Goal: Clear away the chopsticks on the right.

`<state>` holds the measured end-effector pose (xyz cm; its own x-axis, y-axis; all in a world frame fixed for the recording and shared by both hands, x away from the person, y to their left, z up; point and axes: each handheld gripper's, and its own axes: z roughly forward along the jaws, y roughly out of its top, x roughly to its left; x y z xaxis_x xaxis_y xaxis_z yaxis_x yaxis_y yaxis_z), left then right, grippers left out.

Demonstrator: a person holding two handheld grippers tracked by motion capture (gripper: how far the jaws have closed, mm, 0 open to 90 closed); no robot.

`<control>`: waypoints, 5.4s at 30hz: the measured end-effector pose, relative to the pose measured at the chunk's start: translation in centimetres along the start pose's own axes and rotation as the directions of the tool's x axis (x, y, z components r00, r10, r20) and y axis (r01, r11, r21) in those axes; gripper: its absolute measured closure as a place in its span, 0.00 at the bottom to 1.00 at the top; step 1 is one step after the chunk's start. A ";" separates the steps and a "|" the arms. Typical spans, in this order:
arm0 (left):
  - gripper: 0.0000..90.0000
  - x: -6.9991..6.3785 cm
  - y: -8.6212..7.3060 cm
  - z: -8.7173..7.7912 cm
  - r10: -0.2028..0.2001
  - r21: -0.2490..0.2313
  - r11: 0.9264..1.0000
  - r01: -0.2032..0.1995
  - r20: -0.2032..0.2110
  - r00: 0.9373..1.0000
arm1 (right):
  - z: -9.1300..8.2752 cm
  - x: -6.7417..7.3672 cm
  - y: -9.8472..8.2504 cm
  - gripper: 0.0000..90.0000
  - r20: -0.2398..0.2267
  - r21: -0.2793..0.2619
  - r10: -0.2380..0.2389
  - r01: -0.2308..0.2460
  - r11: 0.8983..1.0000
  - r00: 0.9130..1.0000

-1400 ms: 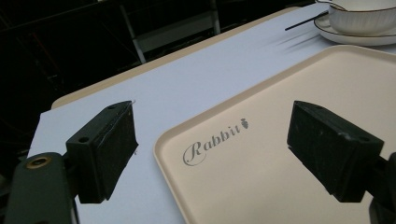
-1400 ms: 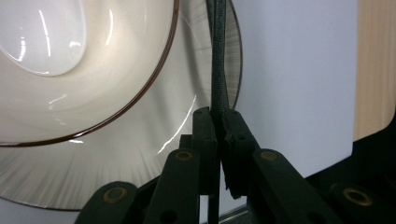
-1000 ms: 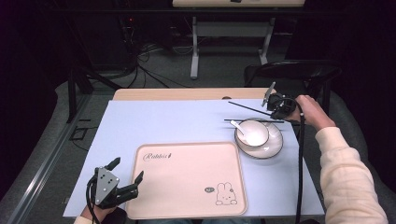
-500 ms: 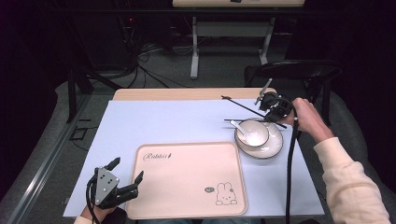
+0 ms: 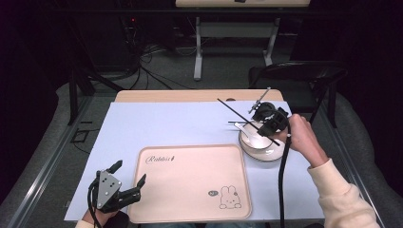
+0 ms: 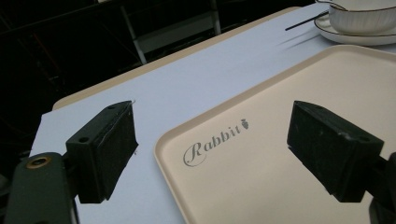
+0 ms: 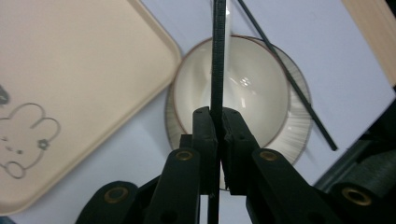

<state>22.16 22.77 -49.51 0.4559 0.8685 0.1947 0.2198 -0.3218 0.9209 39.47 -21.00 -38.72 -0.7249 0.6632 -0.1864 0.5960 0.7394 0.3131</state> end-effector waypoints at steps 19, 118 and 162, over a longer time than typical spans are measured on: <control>0.17 0.1 0.0 0.0 0.001 -0.002 1.000 -0.001 -0.002 1.000 | 4.3 5.9 -1.1 0.95 -0.121 0.002 0.042 -0.042 0.999 0.992; 0.17 -0.1 0.0 0.0 0.011 0.009 1.000 -0.011 0.001 1.000 | 2.0 -0.2 -8.4 0.00 -0.077 -0.141 0.061 -0.071 0.987 0.995; 0.17 0.0 0.0 0.0 0.008 0.005 1.000 -0.008 0.002 1.000 | 8.4 -14.4 -3.6 0.18 0.014 -0.033 -0.128 0.128 0.991 0.992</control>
<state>22.16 22.72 -49.52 0.4593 0.8651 0.2018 0.2207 -0.3312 0.9174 50.70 -32.24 -44.96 -0.7901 0.5648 -0.2382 0.4865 0.8142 0.3167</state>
